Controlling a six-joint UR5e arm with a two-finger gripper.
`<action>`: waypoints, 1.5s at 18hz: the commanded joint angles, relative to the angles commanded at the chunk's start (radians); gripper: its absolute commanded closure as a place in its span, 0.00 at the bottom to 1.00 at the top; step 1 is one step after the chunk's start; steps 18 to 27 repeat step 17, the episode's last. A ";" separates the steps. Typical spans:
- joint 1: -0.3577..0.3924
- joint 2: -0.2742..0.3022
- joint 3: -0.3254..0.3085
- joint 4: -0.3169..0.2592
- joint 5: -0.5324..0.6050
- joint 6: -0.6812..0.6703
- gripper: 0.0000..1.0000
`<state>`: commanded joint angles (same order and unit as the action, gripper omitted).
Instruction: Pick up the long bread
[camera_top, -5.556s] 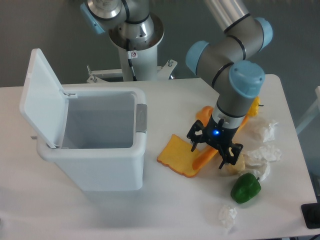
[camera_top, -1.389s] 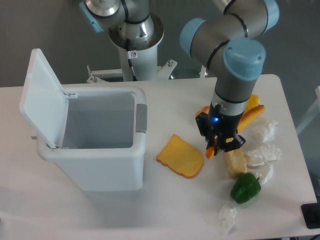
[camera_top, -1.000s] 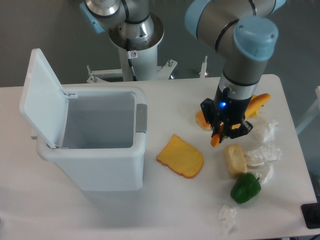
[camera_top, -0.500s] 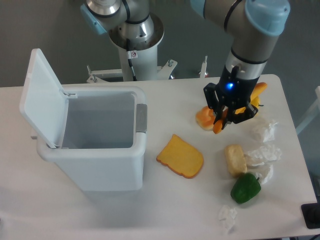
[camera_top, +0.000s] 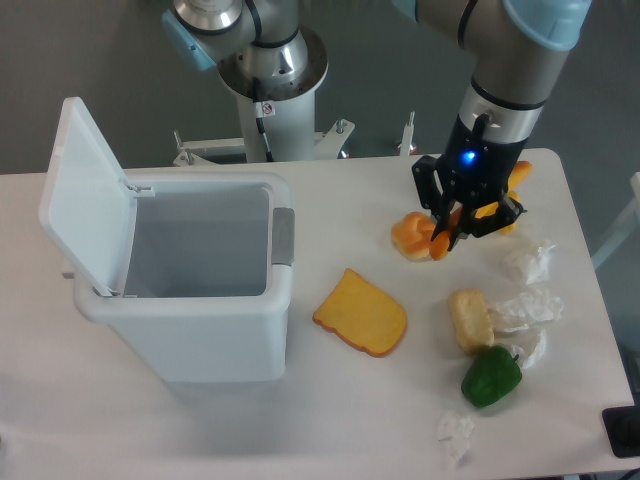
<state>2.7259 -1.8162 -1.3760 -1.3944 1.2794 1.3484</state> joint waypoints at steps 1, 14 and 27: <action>0.003 0.002 0.000 0.000 -0.003 0.000 0.74; 0.023 0.043 -0.055 0.009 -0.037 0.002 0.74; 0.026 0.043 -0.054 0.011 -0.057 0.000 0.74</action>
